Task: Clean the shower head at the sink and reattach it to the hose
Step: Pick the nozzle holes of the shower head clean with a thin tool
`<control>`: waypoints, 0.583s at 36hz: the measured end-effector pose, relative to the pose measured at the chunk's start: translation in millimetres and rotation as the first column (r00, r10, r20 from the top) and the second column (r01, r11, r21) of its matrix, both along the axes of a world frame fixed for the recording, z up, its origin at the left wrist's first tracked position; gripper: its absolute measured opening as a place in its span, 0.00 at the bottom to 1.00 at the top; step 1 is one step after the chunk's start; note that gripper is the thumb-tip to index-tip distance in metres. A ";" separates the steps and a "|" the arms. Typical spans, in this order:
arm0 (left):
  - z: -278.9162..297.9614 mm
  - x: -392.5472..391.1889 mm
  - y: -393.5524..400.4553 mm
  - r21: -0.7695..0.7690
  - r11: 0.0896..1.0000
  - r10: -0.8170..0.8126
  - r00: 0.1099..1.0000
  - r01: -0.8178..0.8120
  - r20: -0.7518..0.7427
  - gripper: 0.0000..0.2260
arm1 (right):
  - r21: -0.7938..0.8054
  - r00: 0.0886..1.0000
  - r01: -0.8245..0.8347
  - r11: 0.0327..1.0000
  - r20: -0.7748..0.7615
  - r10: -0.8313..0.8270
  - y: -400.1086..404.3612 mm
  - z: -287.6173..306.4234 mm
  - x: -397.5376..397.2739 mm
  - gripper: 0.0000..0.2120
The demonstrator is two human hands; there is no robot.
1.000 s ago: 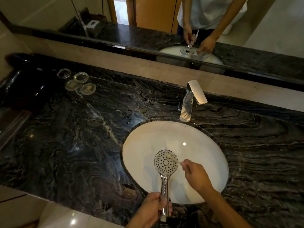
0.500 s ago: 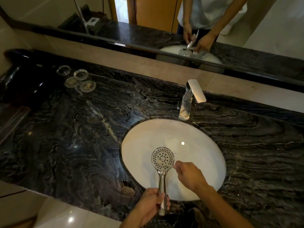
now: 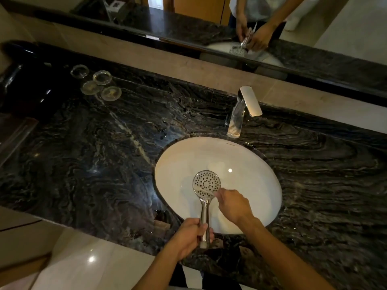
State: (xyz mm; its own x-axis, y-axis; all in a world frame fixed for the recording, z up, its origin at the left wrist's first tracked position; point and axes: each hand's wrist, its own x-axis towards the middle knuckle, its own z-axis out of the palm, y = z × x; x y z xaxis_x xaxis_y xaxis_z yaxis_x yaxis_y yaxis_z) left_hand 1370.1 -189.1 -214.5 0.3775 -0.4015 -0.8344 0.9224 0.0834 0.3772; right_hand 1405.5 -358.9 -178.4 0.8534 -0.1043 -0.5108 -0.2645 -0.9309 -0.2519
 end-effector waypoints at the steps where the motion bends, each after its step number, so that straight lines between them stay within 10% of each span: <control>1: 0.1 0.2 -0.3 0.001 1.000 -0.001 1.000 0.001 0.003 0.03 | -0.006 0.999 0.035 0.999 0.015 -0.035 -1.0 0.7 3.6 0.11; 6: 1.0 1.0 -1.1 0.020 0.999 -0.045 0.998 0.045 0.036 0.04 | -0.036 0.976 0.186 0.982 0.120 -0.180 -5.9 11.5 26.0 0.14; 12: -3.1 -4.7 -0.6 0.030 0.999 -0.015 1.000 0.015 0.017 0.07 | -0.034 0.995 -0.082 0.996 -0.054 0.081 5.8 13.1 11.8 0.13; 21: 3.5 -4.0 0.9 -0.019 0.999 -0.029 0.999 0.029 0.027 0.04 | -0.029 0.986 0.152 0.988 0.074 -0.149 -9.8 17.9 27.8 0.18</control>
